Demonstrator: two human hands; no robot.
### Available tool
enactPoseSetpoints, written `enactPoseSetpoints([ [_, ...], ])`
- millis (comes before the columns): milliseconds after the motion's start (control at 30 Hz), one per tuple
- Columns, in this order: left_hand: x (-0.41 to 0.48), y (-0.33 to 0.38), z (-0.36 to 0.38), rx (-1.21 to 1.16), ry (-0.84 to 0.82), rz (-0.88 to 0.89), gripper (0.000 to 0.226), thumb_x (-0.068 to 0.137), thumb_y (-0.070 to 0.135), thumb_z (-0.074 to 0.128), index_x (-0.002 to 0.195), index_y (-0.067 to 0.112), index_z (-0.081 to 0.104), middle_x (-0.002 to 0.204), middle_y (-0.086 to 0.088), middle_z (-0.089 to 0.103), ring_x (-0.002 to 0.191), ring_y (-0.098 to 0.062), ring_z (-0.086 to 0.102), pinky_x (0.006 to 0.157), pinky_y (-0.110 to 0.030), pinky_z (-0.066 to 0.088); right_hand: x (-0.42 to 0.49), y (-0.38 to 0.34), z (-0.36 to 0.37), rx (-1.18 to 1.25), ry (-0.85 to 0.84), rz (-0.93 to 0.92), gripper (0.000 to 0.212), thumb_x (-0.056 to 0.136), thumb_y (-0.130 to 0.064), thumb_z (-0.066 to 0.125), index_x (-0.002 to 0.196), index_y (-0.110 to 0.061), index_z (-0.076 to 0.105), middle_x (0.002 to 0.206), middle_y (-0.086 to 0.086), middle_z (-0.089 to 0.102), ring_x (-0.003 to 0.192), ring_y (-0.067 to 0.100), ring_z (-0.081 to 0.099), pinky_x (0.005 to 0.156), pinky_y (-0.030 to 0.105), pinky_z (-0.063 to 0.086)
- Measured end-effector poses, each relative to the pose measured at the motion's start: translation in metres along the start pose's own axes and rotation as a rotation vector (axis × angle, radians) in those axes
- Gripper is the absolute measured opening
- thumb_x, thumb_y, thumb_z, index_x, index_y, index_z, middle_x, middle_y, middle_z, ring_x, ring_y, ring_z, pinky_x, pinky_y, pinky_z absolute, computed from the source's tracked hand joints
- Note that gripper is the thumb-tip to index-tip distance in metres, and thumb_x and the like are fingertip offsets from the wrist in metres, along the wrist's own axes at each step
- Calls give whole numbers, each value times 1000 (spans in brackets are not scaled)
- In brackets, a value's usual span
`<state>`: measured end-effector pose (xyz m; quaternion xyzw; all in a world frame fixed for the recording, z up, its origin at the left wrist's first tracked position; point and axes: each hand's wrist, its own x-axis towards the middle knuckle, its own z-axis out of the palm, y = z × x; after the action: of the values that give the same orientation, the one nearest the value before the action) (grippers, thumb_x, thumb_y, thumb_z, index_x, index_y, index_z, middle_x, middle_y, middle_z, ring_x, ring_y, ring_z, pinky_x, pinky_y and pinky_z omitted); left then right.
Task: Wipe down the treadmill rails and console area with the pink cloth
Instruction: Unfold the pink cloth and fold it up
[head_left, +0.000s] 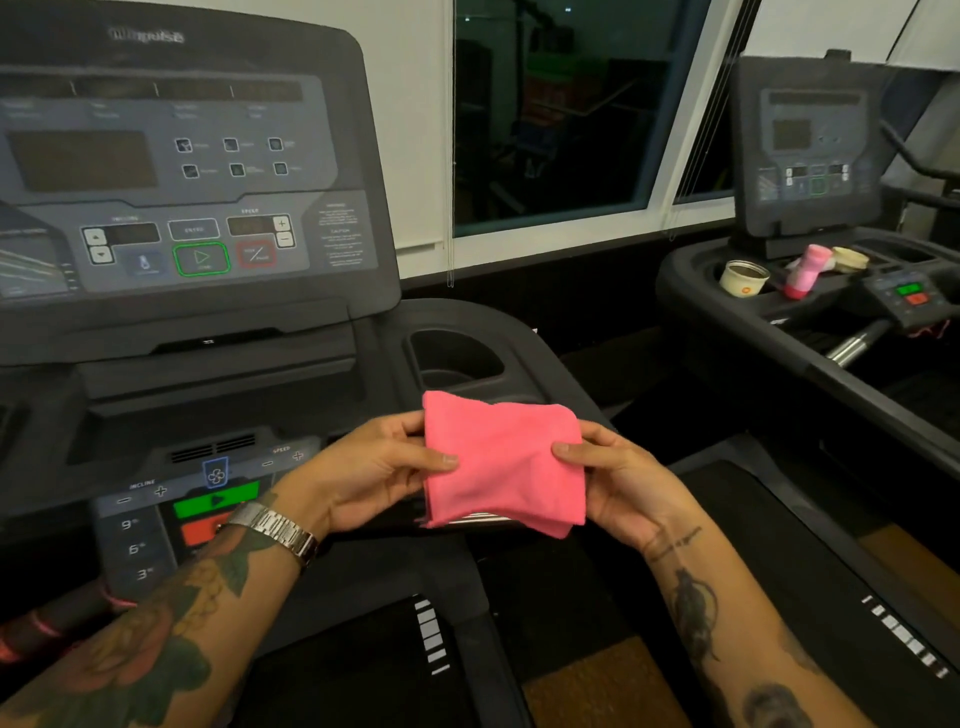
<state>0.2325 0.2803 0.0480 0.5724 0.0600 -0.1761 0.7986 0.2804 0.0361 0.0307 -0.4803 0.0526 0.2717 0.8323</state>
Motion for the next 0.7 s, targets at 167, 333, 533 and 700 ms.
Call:
enactPoseSetpoints([
  [167,-6,19,4,178,69,118,46,74,-10,67,115,11,65,107,-12,73,94,-24,71,76,-39,60,-13,-18,1,-164,-124,-185,46,76,15,63,118,-2,61,115,15,69,106,28,67,88,39,57],
  [333,-17,41,9,163,-1,193,44,65,-4,73,106,9,67,105,-13,73,93,-22,71,71,-27,58,-27,-29,5,-238,-174,-289,26,77,10,62,101,1,64,102,10,69,94,21,68,76,28,57],
  [533,-22,50,16,288,13,361,22,59,-6,73,79,5,71,93,-10,75,88,-18,71,73,-24,57,-38,-40,-5,-190,-259,-313,21,73,-5,72,91,-12,66,105,9,68,98,27,68,73,45,57],
  [700,-20,48,19,349,-31,345,12,69,0,70,71,11,72,100,-15,74,96,-22,71,74,-23,55,-38,-43,-16,-247,-310,-342,6,76,-10,71,74,-10,65,110,19,68,95,28,67,72,37,57],
])
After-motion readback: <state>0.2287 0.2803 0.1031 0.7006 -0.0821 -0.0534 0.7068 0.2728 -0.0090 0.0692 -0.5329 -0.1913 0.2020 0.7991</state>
